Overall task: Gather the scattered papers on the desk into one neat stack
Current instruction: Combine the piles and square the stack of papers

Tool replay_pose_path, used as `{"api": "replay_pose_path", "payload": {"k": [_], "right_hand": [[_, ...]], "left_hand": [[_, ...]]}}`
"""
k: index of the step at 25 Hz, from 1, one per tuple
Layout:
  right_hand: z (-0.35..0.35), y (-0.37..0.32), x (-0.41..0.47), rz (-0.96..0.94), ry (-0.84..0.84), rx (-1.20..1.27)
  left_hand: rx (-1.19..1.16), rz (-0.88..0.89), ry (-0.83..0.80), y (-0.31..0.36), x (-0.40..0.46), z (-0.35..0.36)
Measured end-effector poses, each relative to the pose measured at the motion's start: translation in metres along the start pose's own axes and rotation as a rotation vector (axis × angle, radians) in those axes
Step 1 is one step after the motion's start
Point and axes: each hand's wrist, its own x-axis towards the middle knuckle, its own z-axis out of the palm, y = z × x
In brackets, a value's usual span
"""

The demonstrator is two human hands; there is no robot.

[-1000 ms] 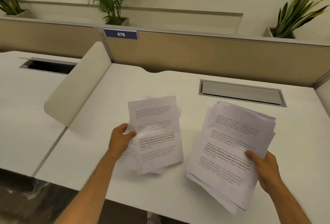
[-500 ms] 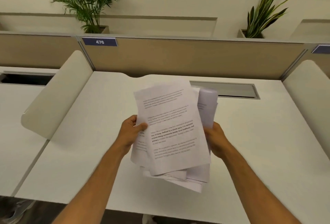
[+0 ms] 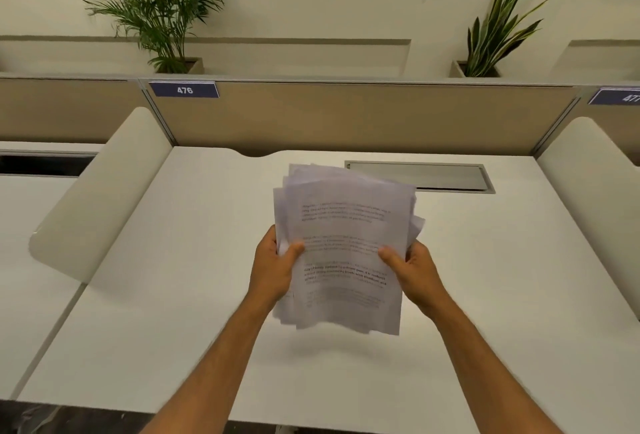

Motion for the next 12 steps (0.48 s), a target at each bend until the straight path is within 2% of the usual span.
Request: {"api": "replay_pose_path", "payload": {"k": [2, 4, 7, 9, 12], "right_hand": [[0.003, 0.004, -0.002, -0.078, 0.139, -0.085], [0.004, 0.015, -0.003, -0.093, 0.227, -0.06], [0.009, 0.043, -0.006, -0.055, 0.257, -0.041], [0.016, 0.067, -0.005, 0.036, 0.256, -0.045], [0.021, 0.07, -0.001, 0.091, 0.334, -0.02]], "left_hand": [[0.066, 0.085, 0.013, 0.005, 0.001, 0.007], [0.083, 0.111, 0.024, 0.0, 0.004, 0.013], [0.131, 0.049, -0.01, -0.025, 0.004, 0.025], [0.171, -0.005, -0.066, -0.042, 0.0, 0.036], [0.143, -0.021, -0.03, -0.045, 0.001, 0.044]]}}
